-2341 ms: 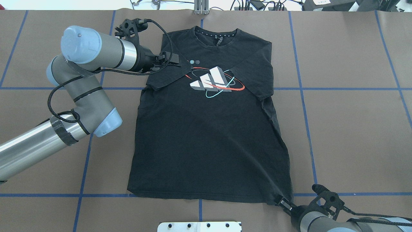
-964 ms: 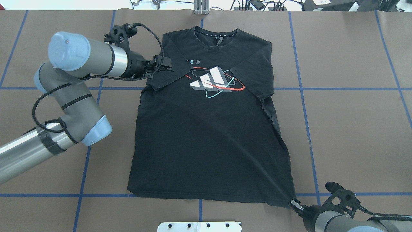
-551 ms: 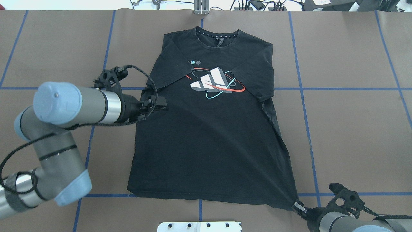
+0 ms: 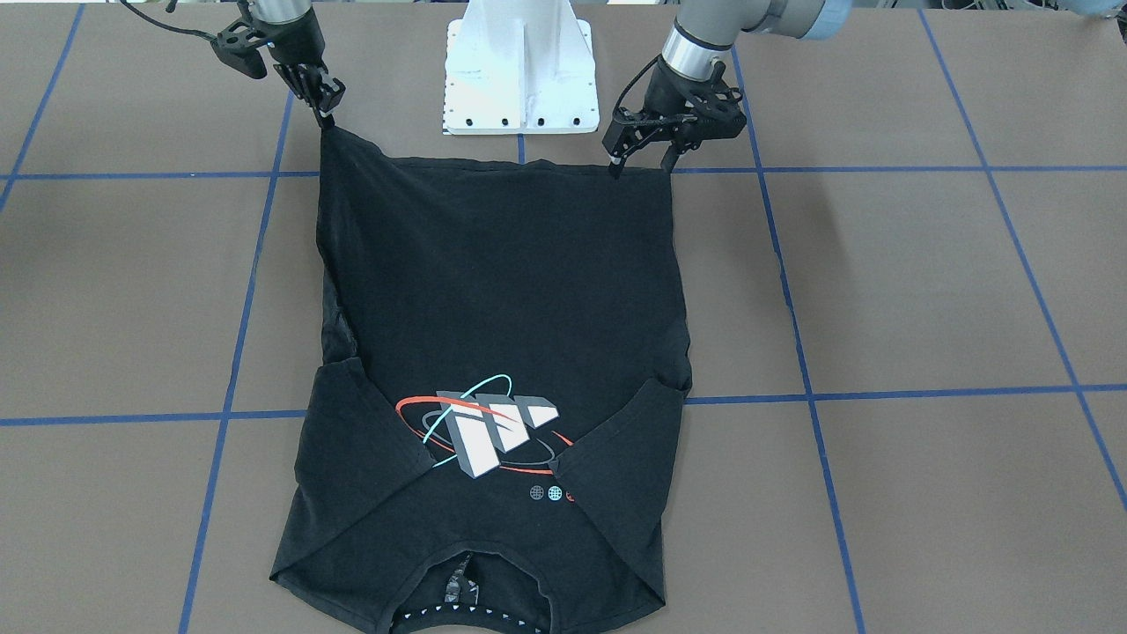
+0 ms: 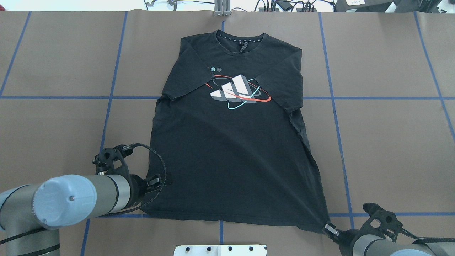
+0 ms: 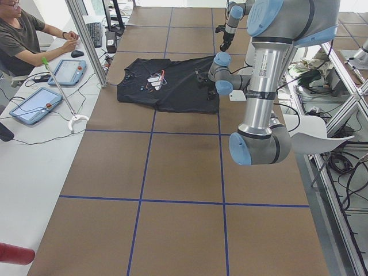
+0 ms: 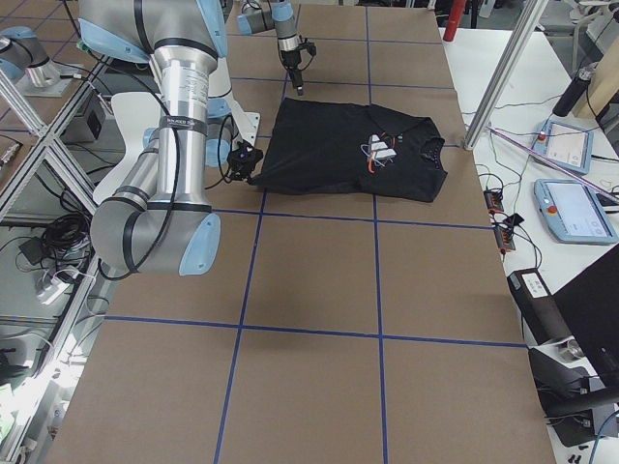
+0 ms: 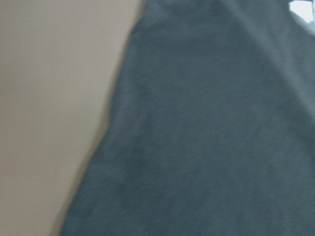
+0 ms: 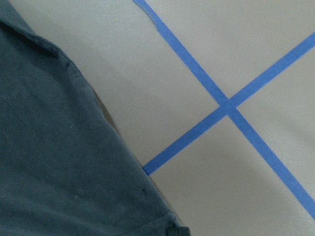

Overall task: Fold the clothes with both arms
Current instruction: 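Move the left gripper down to the other hem corner nearest the robot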

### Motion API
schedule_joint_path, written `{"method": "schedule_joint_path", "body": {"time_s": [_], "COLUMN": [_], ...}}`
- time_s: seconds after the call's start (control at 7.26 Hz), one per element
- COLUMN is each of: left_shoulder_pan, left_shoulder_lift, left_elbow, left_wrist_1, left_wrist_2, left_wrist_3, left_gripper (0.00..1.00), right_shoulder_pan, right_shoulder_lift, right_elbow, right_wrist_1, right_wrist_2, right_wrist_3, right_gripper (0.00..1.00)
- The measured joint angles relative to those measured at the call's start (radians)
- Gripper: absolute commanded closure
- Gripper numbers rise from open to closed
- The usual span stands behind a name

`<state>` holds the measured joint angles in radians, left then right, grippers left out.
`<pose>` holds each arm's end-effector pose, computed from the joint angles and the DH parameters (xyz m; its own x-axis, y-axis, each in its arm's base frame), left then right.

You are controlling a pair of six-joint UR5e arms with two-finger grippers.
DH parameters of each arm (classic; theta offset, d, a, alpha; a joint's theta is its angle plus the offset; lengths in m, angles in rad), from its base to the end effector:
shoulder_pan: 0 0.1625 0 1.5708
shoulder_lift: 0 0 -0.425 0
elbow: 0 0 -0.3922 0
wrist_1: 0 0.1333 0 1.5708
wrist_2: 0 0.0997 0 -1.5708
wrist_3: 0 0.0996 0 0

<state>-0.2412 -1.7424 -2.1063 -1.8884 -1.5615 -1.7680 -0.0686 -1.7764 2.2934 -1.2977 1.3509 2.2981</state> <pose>0.4609 -0.2516 0.2930 0.4462 -0.3115 -0.8389 0.3406 0.9260 -0.1627 -0.4031 -0.1277 0.3823 0.4662 0.6183 0.6327 -0.5323 0.7673 -0.3577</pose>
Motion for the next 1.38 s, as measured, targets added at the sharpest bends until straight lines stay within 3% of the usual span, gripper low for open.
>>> {"method": "schedule_joint_path", "body": {"time_s": [0.28, 0.83, 0.96, 1.24, 1.38], "left_shoulder_pan": [0.037, 0.097, 0.105, 0.11, 0.11], "left_shoulder_lift": [0.07, 0.071, 0.068, 0.066, 0.069], "left_elbow": [0.006, 0.077, 0.09, 0.101, 0.103], "left_wrist_1": [-0.067, -0.126, -0.128, -0.128, -0.128], "left_wrist_2": [0.049, 0.061, 0.061, 0.061, 0.06], "left_wrist_3": [-0.038, -0.156, -0.167, -0.174, -0.174], "left_gripper": [0.04, 0.09, 0.2, 0.84, 1.0], "right_shoulder_pan": [0.0, -0.001, -0.001, -0.001, -0.001], "right_shoulder_lift": [0.001, 0.003, 0.003, 0.003, 0.003], "right_elbow": [0.0, -0.001, -0.001, -0.002, -0.002], "right_wrist_1": [0.0, 0.0, 0.0, 0.0, 0.0], "right_wrist_2": [0.0, 0.001, 0.001, 0.001, 0.0], "right_wrist_3": [0.0, 0.0, 0.0, 0.0, 0.0], "right_gripper": [1.0, 1.0, 1.0, 1.0, 1.0]}}
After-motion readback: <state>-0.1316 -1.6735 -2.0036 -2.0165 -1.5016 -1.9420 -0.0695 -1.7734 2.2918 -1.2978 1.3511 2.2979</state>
